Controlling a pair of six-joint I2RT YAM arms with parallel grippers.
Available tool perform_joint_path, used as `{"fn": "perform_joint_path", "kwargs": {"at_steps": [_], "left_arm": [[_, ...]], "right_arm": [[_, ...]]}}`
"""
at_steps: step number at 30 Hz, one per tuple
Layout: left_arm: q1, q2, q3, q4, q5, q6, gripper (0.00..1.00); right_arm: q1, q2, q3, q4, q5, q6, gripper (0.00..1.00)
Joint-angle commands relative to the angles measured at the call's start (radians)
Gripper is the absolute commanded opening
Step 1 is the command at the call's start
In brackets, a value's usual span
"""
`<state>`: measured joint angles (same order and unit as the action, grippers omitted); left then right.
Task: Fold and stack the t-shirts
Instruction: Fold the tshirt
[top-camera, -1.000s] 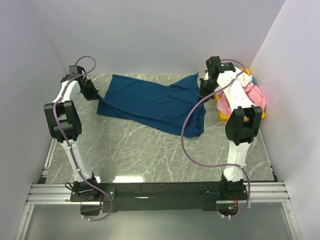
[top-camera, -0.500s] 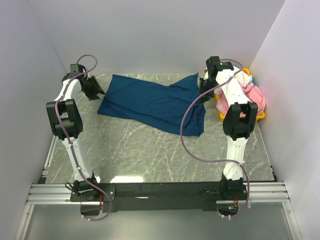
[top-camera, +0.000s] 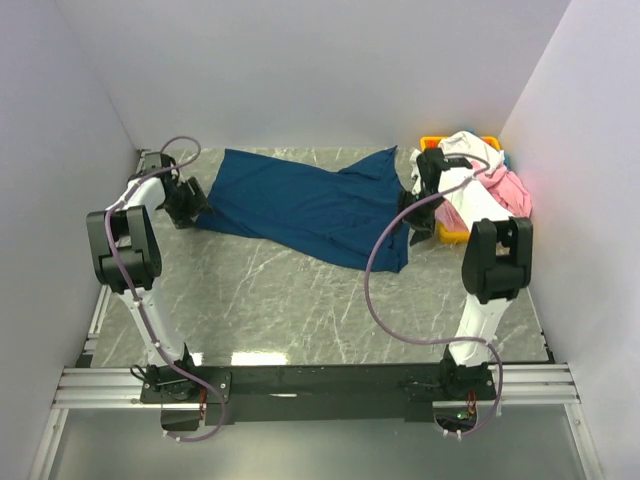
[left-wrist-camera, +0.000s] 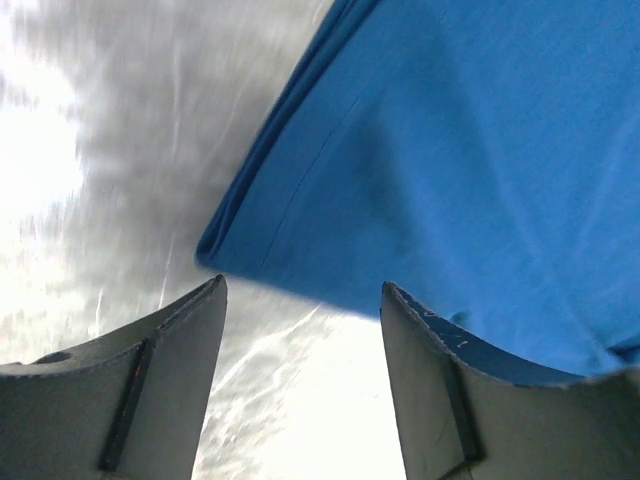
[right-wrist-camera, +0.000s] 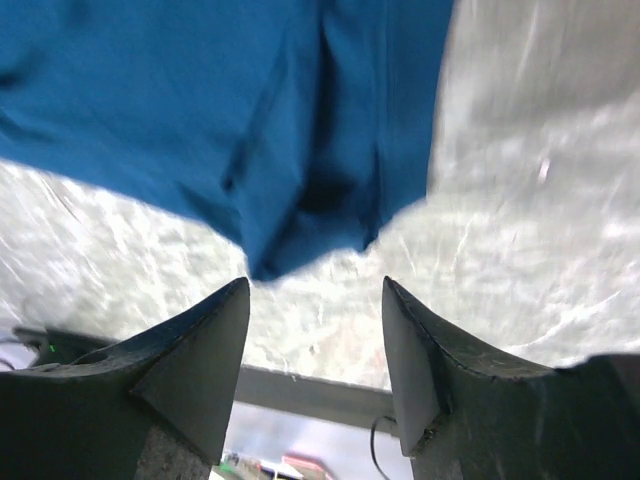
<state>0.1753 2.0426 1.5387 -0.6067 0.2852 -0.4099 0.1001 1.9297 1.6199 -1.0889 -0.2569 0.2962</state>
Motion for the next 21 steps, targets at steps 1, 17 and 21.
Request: {"fn": "perform_joint_path", "kwargs": {"at_steps": [1,17,21], "left_arm": [[0.000,-0.097,-0.080,0.042,-0.032,0.033,0.68],[0.004,-0.055,-0.150,0.145,-0.047,-0.006,0.62],[0.007,-0.033,-0.134,0.153,-0.043,-0.015,0.55]], "right_arm": [[-0.008,-0.138,-0.118,0.096,-0.033,0.003,0.62],[-0.017,-0.239,-0.443,0.210,-0.019,0.017,0.54],[-0.017,-0.213,-0.454,0.247,-0.016,0.018,0.52]]}}
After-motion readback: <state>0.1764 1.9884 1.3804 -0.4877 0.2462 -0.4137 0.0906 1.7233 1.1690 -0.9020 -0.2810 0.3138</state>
